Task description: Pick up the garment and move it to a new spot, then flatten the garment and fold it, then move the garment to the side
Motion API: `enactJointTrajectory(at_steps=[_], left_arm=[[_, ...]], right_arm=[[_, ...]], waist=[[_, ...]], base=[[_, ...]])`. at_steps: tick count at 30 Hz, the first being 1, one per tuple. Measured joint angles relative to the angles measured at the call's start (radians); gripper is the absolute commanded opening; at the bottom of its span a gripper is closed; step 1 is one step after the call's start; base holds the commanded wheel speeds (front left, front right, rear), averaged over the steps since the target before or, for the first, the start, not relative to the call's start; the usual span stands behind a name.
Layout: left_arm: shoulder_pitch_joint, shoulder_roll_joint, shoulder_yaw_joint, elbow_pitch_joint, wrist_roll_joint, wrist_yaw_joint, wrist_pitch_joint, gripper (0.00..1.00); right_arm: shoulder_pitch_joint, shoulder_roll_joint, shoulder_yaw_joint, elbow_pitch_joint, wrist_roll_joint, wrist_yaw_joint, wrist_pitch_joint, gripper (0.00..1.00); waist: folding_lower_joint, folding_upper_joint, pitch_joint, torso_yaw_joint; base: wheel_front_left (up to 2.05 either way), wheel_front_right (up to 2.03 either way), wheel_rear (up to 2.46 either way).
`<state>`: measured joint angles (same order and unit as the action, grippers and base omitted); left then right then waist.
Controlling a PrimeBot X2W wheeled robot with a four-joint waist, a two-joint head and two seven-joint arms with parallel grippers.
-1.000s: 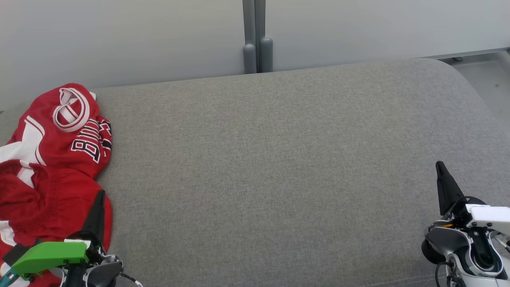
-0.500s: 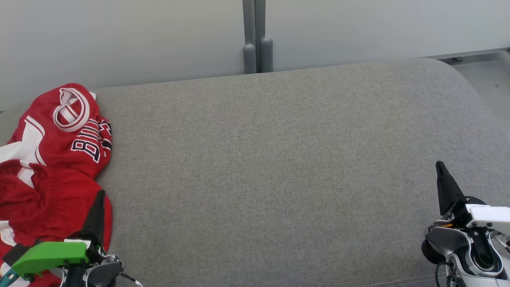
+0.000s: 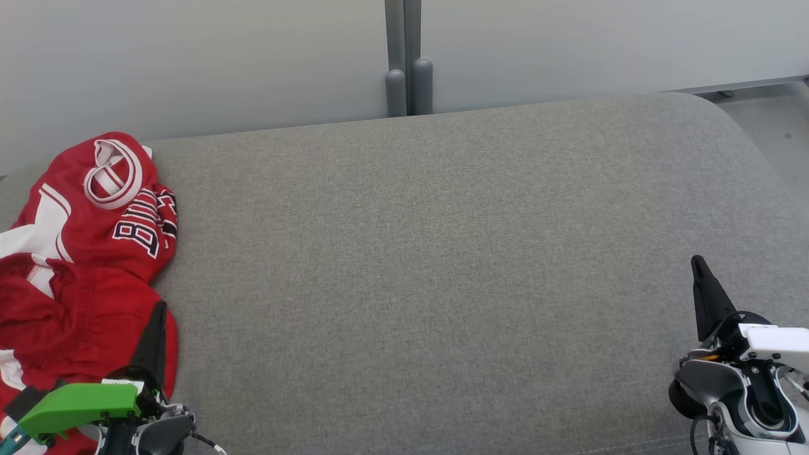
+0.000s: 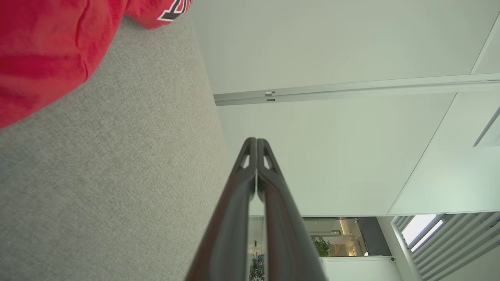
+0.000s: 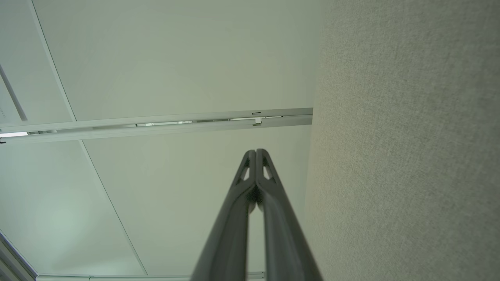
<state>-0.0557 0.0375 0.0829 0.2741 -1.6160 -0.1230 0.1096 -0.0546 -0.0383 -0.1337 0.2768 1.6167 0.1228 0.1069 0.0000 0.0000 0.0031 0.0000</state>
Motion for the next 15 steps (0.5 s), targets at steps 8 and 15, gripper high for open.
enactJointTrajectory(at_steps=[8,15], left_arm=[[0.0,0.0,0.0,0.0,0.0,0.0,0.0,0.0],[0.0,0.0,0.0,0.0,0.0,0.0,0.0,0.0]], right_arm=[[0.0,0.0,0.0,0.0,0.0,0.0,0.0,0.0],[0.0,0.0,0.0,0.0,0.0,0.0,0.0,0.0]], waist=[[0.0,0.0,0.0,0.0],[0.0,0.0,0.0,0.0]], base=[[0.0,0.0,0.0],[0.0,0.0,0.0]])
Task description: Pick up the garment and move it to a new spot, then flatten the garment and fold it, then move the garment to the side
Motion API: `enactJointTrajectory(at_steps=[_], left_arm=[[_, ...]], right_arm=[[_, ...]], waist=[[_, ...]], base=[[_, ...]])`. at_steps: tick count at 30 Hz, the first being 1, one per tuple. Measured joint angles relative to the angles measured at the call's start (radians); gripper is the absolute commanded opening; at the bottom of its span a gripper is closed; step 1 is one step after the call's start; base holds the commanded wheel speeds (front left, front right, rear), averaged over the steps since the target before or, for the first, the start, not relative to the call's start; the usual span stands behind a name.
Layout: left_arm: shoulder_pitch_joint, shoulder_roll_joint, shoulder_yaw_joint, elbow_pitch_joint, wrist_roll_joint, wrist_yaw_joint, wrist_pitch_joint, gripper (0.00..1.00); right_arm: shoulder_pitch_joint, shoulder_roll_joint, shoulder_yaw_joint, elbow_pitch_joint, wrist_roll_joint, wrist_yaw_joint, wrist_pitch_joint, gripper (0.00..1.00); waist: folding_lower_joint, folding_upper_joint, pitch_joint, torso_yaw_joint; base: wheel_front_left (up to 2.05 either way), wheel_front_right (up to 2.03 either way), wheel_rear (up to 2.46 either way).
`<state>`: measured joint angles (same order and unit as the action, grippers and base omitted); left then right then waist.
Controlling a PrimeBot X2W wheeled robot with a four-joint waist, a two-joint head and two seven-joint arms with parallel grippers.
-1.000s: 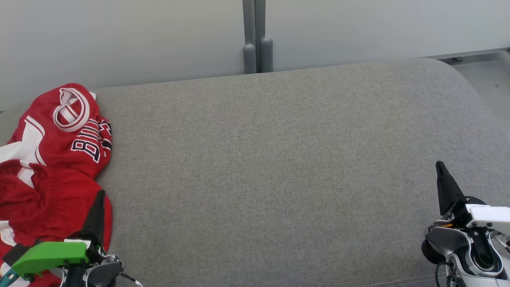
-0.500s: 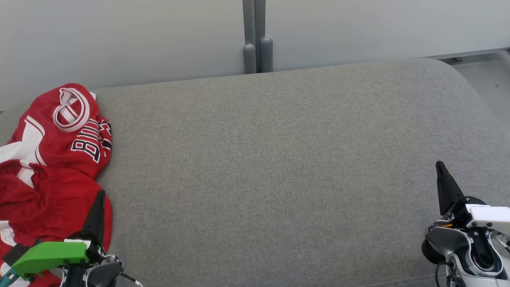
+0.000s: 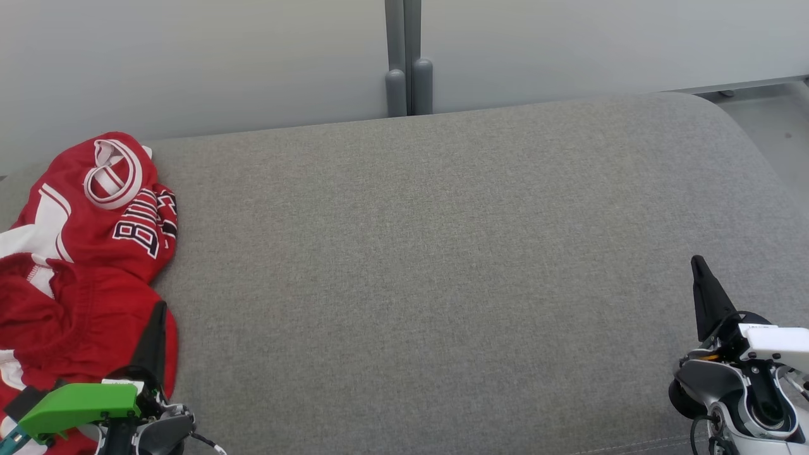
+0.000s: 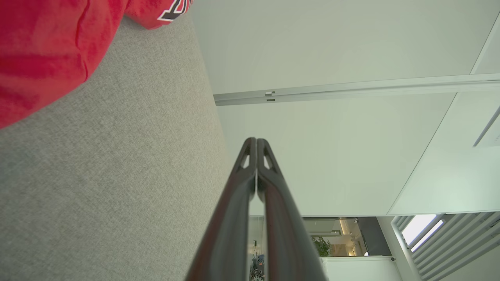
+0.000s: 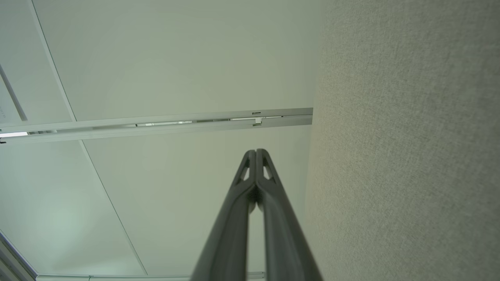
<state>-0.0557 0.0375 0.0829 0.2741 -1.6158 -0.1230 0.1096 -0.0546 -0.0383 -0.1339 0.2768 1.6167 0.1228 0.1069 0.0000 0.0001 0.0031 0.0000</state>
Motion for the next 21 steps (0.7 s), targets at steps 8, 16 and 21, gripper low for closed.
enactJointTrajectory(at_steps=[8,16,21], left_arm=[[0.0,0.0,0.0,0.0,0.0,0.0,0.0,0.0],[0.0,0.0,0.0,0.0,0.0,0.0,0.0,0.0],[0.0,0.0,0.0,0.0,0.0,0.0,0.0,0.0]], right_arm=[[0.0,0.0,0.0,0.0,0.0,0.0,0.0,0.0],[0.0,0.0,0.0,0.0,0.0,0.0,0.0,0.0],[0.0,0.0,0.0,0.0,0.0,0.0,0.0,0.0]], waist=[[0.0,0.0,0.0,0.0],[0.0,0.0,0.0,0.0],[0.0,0.0,0.0,0.0]], base=[[0.0,0.0,0.0],[0.0,0.0,0.0],[0.0,0.0,0.0]])
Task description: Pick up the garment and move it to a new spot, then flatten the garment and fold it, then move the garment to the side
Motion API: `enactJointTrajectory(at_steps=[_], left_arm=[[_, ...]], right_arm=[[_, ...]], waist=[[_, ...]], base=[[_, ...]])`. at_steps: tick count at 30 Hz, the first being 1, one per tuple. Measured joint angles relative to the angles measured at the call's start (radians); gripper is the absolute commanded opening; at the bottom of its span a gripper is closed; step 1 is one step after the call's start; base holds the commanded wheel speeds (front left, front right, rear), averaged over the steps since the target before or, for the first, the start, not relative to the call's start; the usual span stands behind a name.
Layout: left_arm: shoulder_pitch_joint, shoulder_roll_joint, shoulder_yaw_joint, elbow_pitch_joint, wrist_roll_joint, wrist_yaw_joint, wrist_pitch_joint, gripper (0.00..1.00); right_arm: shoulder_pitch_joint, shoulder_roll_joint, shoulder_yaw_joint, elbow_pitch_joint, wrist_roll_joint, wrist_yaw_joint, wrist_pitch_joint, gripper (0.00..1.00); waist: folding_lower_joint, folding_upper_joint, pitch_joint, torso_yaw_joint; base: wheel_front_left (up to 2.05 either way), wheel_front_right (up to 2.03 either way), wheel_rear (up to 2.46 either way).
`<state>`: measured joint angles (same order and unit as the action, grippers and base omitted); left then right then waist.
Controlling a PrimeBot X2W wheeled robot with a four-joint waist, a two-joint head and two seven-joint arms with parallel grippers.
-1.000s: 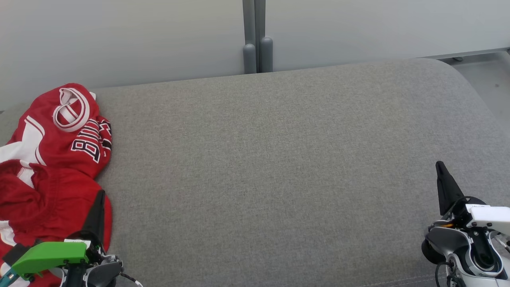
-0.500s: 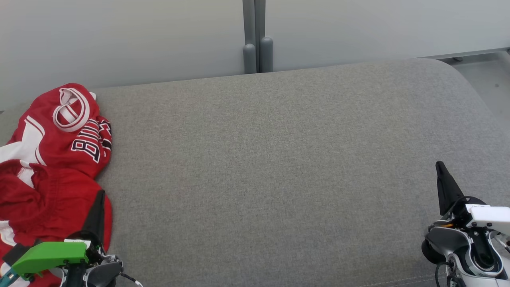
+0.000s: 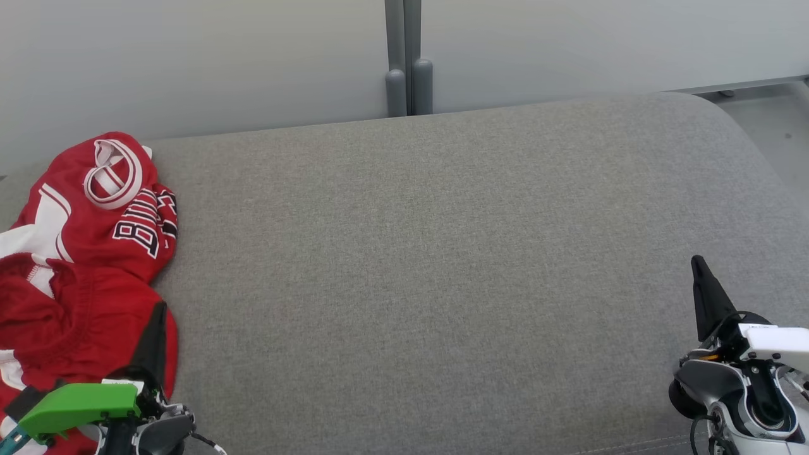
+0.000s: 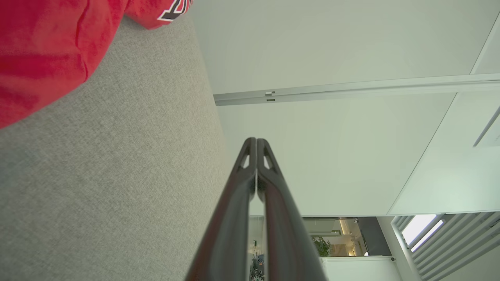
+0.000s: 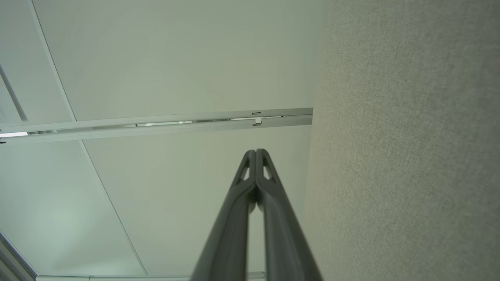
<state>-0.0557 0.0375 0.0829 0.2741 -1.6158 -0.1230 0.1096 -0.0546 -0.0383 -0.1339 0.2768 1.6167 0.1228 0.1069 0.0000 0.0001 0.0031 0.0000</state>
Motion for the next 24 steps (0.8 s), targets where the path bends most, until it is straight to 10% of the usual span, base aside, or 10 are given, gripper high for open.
enactJointTrajectory(at_steps=[5,6,24], left_arm=[[0.02,-0.01,-0.002,0.033,0.0,0.001,0.0,0.0],[0.03,-0.016,-0.004,0.045,0.0,0.001,0.0,1.0],[0.056,-0.024,-0.051,0.018,0.083,0.002,-0.06,1.0]], right_arm=[[0.024,0.013,0.002,0.03,0.0,-0.001,0.0,0.0],[0.035,0.019,0.004,0.042,0.0,-0.001,0.0,1.0],[0.062,0.029,0.062,0.048,-0.057,-0.002,-0.058,1.0]], waist=[[0.0,0.0,0.0,0.0],[0.0,0.0,0.0,0.0],[0.0,0.0,-0.002,0.0]], base=[[0.0,0.0,0.0],[0.0,0.0,0.0],[0.0,0.0,0.0]])
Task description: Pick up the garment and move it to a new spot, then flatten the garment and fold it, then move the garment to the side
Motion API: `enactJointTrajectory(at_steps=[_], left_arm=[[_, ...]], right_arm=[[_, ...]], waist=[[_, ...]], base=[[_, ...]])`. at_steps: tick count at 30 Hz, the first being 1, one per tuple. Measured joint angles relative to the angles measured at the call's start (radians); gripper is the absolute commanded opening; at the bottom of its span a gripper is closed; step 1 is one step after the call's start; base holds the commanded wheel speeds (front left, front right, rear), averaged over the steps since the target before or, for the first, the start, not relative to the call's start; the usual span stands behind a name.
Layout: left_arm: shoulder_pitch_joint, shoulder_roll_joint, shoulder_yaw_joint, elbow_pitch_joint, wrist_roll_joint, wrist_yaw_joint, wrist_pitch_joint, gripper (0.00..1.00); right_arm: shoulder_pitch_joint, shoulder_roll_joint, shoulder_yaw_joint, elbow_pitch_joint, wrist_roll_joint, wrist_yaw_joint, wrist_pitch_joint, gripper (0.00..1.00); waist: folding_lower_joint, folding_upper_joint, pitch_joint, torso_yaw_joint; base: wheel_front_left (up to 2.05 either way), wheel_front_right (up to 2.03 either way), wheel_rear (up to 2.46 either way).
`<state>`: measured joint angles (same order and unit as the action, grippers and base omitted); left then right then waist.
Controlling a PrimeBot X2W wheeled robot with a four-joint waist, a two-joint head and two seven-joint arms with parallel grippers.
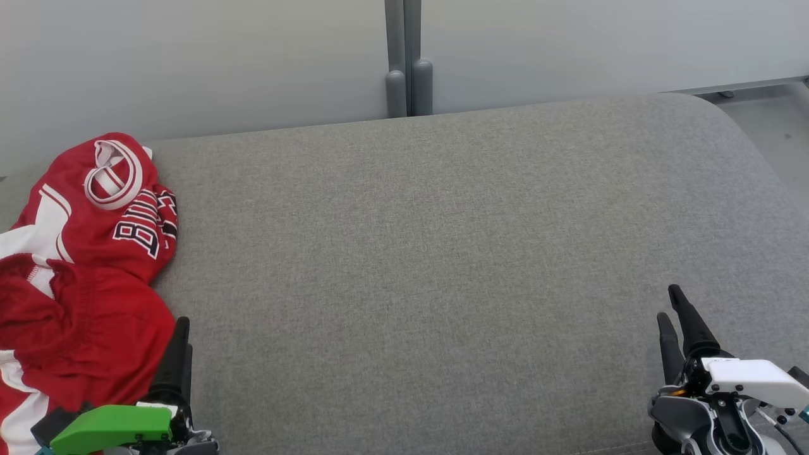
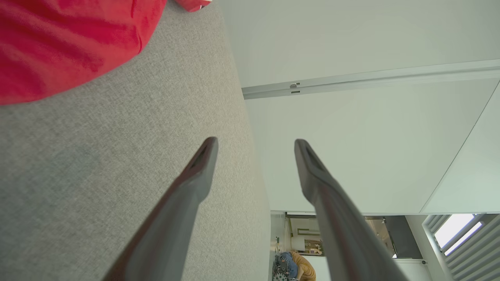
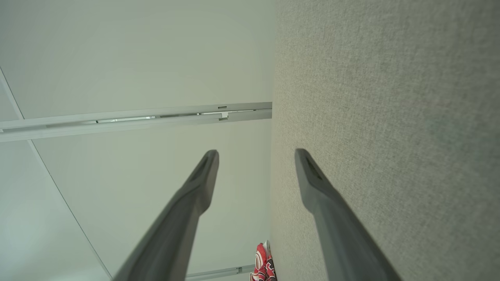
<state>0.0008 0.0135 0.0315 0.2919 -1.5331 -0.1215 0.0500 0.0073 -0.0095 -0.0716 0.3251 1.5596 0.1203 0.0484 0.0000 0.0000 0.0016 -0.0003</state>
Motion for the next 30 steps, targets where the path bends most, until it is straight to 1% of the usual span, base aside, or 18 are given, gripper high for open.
enactJointTrajectory(at_steps=[2,5,7,10,11,13,17,20,23,25,26,30], left_arm=[[0.0,0.003,-0.003,-0.01,0.021,0.004,-0.005,1.0],[0.0,0.005,-0.004,-0.021,0.077,0.016,-0.016,1.0],[0.0,0.007,-0.003,-0.035,0.114,0.021,-0.025,1.0],[0.0,0.011,-0.004,-0.053,0.17,0.032,-0.03,1.0],[0.0,0.013,-0.005,-0.058,0.194,0.035,-0.035,1.0],[-0.001,0.018,-0.009,-0.076,0.233,0.04,-0.044,1.0],[-0.001,0.024,-0.022,-0.099,0.318,0.052,-0.056,1.0],[-0.001,0.033,-0.036,-0.116,0.384,0.061,-0.069,1.0],[-0.001,0.039,-0.049,-0.133,0.449,0.072,-0.078,1.0],[-0.001,0.041,-0.063,-0.143,0.491,0.078,-0.086,1.0],[-0.001,0.042,-0.068,-0.145,0.514,0.082,-0.087,1.0],[0.0,0.047,-0.081,-0.153,0.588,0.095,-0.099,1.0]], right_arm=[[-0.001,0.0,0.002,-0.005,-0.026,-0.007,-0.006,1.0],[-0.003,-0.002,0.001,-0.016,-0.072,-0.008,-0.015,1.0],[-0.005,-0.006,0.002,-0.027,-0.112,-0.017,-0.022,1.0],[-0.009,-0.018,0.008,-0.044,-0.175,-0.019,-0.031,1.0],[-0.012,-0.021,0.011,-0.051,-0.194,-0.026,-0.032,1.0],[-0.018,-0.024,0.019,-0.063,-0.236,-0.029,-0.041,1.0],[-0.02,-0.031,0.048,-0.087,-0.325,-0.043,-0.058,1.0],[-0.02,-0.045,0.075,-0.103,-0.402,-0.045,-0.067,1.0],[-0.021,-0.056,0.1,-0.113,-0.469,-0.06,-0.076,1.0],[-0.021,-0.057,0.117,-0.116,-0.51,-0.062,-0.084,1.0],[-0.021,-0.058,0.126,-0.119,-0.532,-0.069,-0.085,1.0],[-0.021,-0.062,0.157,-0.124,-0.605,-0.079,-0.101,1.0]], waist=[[0.0,0.0,0.0,0.0],[0.0,0.0,-0.001,-0.001],[0.0,0.0,-0.001,-0.001],[0.0,0.0,-0.001,-0.001],[0.0,0.0,-0.001,-0.001],[0.0,0.0,-0.001,-0.001],[0.0,0.0,-0.001,-0.001],[0.0,0.0,-0.001,-0.001],[0.0,0.0,-0.001,-0.001],[0.0,0.0,-0.001,-0.001],[0.0,0.0,-0.002,0.0],[0.0,0.0,-0.003,0.0]], base=[[0.0,0.0,0.0],[0.0,0.0,0.0],[0.0,0.0,0.0],[0.0,0.0,0.0],[0.0,0.0,0.0],[0.0,0.0,0.0],[0.0,0.0,0.0],[0.0,0.0,0.0],[0.0,0.0,0.0],[0.0,0.0,0.0],[0.0,0.0,0.0],[0.0,0.0,0.0]])
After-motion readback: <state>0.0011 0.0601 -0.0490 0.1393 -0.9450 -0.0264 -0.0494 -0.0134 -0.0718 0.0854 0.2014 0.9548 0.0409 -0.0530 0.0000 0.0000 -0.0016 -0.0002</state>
